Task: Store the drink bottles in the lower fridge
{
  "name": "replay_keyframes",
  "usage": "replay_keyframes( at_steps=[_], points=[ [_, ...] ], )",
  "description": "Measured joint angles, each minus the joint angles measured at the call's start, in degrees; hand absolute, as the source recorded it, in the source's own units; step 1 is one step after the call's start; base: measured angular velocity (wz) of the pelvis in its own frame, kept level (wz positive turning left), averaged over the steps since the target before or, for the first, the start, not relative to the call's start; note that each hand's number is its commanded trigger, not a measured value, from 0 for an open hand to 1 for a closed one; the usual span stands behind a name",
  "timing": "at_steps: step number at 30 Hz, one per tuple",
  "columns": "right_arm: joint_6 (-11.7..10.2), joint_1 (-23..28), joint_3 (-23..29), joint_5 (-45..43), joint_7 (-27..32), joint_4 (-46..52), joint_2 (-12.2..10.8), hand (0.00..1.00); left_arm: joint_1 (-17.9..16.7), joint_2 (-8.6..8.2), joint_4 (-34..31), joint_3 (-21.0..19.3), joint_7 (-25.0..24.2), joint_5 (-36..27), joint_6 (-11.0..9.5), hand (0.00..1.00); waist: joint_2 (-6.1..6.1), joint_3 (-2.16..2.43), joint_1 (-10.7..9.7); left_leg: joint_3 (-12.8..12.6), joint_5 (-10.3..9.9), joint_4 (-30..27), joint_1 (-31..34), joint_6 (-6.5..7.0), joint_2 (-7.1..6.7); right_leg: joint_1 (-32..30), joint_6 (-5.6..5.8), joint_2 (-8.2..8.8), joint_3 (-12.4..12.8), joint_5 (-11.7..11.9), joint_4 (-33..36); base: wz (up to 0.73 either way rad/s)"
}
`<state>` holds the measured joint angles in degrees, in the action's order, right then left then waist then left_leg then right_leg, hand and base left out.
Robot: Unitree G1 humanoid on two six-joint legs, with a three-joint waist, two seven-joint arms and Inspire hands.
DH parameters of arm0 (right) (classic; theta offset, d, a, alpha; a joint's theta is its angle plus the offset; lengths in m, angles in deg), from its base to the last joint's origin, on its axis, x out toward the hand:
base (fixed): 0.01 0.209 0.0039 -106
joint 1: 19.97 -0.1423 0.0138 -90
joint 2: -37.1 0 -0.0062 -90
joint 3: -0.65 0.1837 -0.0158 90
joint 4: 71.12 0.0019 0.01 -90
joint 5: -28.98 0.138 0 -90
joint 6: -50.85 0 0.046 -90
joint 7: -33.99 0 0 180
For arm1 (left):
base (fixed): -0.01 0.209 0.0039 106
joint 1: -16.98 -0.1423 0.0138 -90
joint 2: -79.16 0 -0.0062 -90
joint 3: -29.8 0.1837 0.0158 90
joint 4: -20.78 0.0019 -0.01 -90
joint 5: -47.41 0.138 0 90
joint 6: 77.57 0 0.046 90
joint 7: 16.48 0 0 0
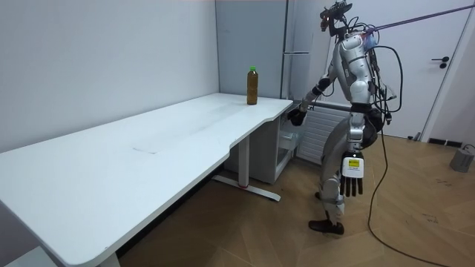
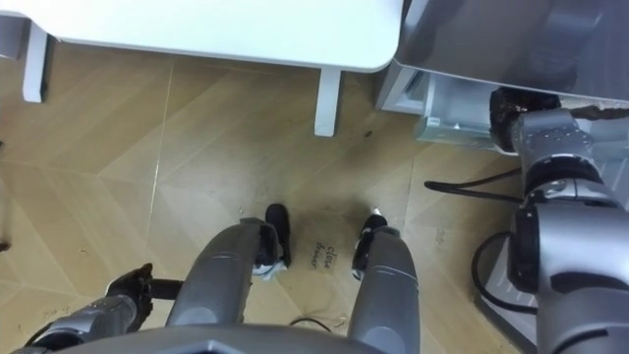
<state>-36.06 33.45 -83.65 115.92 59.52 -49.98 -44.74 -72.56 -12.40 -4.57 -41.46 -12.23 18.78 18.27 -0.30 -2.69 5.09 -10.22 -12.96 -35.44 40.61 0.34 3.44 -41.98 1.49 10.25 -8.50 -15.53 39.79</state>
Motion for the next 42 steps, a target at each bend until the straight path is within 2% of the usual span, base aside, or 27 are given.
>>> replay_keyframes(
  at_steps=[5, 10, 17, 19, 21, 28, 42],
  points=[
    [-0.1, 0.8, 0.1, 1.6, -0.9, 0.4, -0.9, 0.00, 0.0, 0.04, 0.8, -0.2, 0.0, 0.2, 0.1, 0.00, -0.01, 0.01, 0.1, 0.0, 0.0, -0.2, 0.1, 0.01, 0.05, 0.0, 0.00, 0.01, -0.1, 0.0, 0.0, 0.00],
    [0.0, 2.4, 0.1, 3.0, -6.3, 0.0, -1.7, 0.00, 0.0, 0.22, 0.6, -0.2, 0.0, 0.8, 0.1, 0.00, -0.04, 0.02, -0.1, 0.0, -0.2, -1.4, 0.9, 0.24, 0.52, 0.1, -0.04, 0.02, -0.9, 0.0, 0.2, 0.05],
    [0.6, 4.6, 0.0, 3.0, -10.9, 0.0, -3.1, 0.00, 0.0, 0.82, 0.6, 0.0, 0.1, 0.7, 0.1, 0.00, -0.17, 0.03, -0.3, -0.5, -0.2, -1.6, 1.0, 0.31, 0.86, 0.0, -0.21, -0.04, -1.0, 0.3, 0.3, 0.00],
    [0.6, 4.5, 0.1, 3.0, -13.3, 0.3, -3.1, 0.00, 0.0, 1.28, 0.6, 0.0, 0.1, 0.6, 0.0, 0.00, -0.78, 0.21, -0.5, -0.5, -0.2, -1.7, 0.9, 0.32, 0.96, 0.0, -0.30, -0.15, -1.0, 0.6, 0.3, -0.04],
    [0.5, 4.5, 0.1, 3.0, -14.1, 0.3, -3.1, 0.00, 0.0, 1.56, 0.6, 0.1, 0.1, 0.6, 0.0, 0.00, -1.20, 0.18, -0.5, -0.4, -0.2, -1.9, 0.8, 0.32, 1.18, 0.4, -0.31, -0.43, -1.0, 0.9, 0.0, -0.02],
    [0.6, 4.6, 0.0, 2.9, -15.9, 0.3, -3.1, 0.00, 0.0, 1.79, 0.7, 0.7, 0.1, 0.6, 0.1, 0.00, -1.33, 0.18, -0.3, -0.5, -0.4, -2.2, 0.7, 0.71, 1.40, 1.0, 0.03, -0.56, -1.0, 1.1, -0.2, 0.00],
    [0.5, 4.7, -1.2, 2.2, -17.1, 0.1, -3.1, 0.00, 0.0, 1.98, 0.7, 0.7, 0.2, 0.6, 0.0, 0.00, -1.29, 0.19, -0.1, -0.7, -0.4, -1.9, 0.2, 0.73, 1.88, 1.5, -0.12, -1.18, -0.9, 1.6, -1.1, -0.01]
  ],
)
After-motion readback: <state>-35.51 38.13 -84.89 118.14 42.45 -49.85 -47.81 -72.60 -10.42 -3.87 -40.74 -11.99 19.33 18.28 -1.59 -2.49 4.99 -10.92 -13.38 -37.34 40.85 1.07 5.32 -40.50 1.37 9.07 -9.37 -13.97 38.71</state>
